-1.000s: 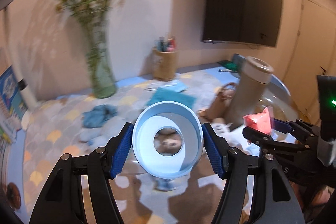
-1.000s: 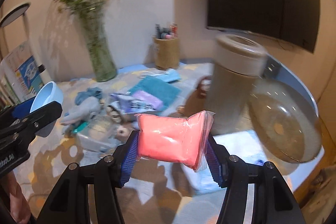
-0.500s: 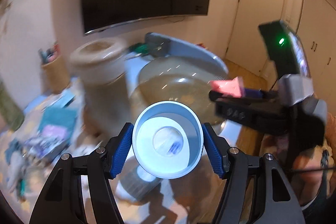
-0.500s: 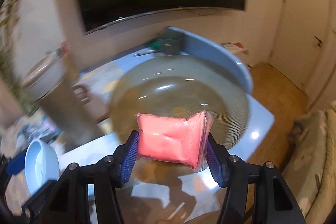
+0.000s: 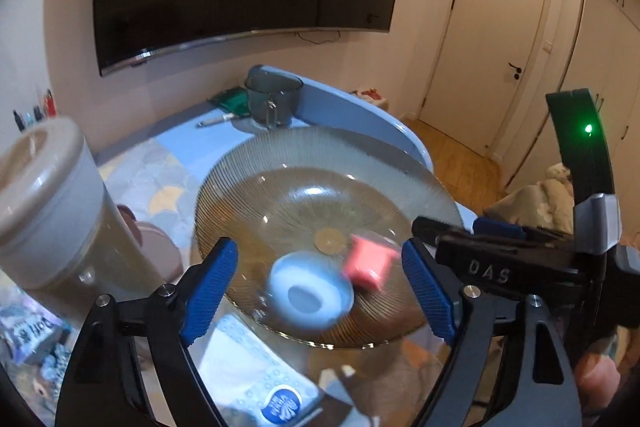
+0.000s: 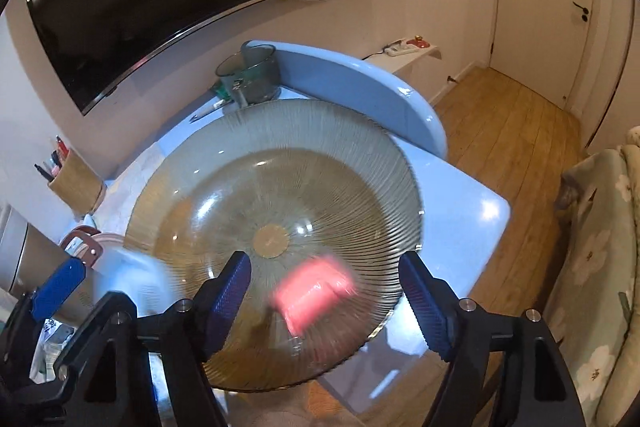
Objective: Organize soft objects
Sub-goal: 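Open the left gripper over the glass bowl while the right gripper releases the packet, then move the left gripper to the grey plush dog while the right gripper approaches the printed bag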
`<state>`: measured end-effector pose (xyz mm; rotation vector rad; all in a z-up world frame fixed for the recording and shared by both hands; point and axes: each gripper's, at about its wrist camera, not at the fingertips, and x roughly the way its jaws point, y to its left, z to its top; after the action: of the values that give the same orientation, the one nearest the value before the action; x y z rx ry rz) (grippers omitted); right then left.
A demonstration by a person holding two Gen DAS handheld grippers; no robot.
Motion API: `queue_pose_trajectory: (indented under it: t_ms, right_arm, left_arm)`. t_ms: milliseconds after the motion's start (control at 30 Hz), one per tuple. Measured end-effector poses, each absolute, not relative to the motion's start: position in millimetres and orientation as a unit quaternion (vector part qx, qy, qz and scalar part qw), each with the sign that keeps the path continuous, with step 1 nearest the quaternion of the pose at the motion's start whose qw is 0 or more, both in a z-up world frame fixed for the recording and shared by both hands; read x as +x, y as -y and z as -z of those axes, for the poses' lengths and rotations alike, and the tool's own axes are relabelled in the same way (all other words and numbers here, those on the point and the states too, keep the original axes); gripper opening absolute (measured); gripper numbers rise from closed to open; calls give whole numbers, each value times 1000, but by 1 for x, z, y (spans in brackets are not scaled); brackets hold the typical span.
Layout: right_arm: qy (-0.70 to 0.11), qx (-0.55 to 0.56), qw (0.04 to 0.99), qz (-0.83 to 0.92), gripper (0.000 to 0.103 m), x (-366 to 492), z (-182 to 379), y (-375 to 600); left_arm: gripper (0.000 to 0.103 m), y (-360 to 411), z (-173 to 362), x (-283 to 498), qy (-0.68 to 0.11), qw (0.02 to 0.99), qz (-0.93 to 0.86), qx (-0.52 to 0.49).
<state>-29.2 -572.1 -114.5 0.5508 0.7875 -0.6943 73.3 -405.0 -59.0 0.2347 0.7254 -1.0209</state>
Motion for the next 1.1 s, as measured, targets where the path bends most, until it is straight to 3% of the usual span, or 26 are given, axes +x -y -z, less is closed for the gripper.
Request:
queue_pose_trajectory:
  t_ms: [267,367,700,933,1100]
  right_arm:
    - [-357,220,852,314,75,-42,93,536]
    - [-351,198,870,283,75,-44,83,505]
    - [-320,121,926,160,93,-27,56,366]
    - [-340,75,933,85,94,10,65,278]
    - [-370,55,926,48,94,36,85,236]
  left_arm:
    - [83,355,48,54,-326,808,481,102]
    - [83,305,43,59,-339,821,454,70]
    - [84,112,30,79,-318,910,266,-6]
    - [83,1,33,105,-329,927,173,-53]
    - [93,-30,60,117,-352,911,203,-70]
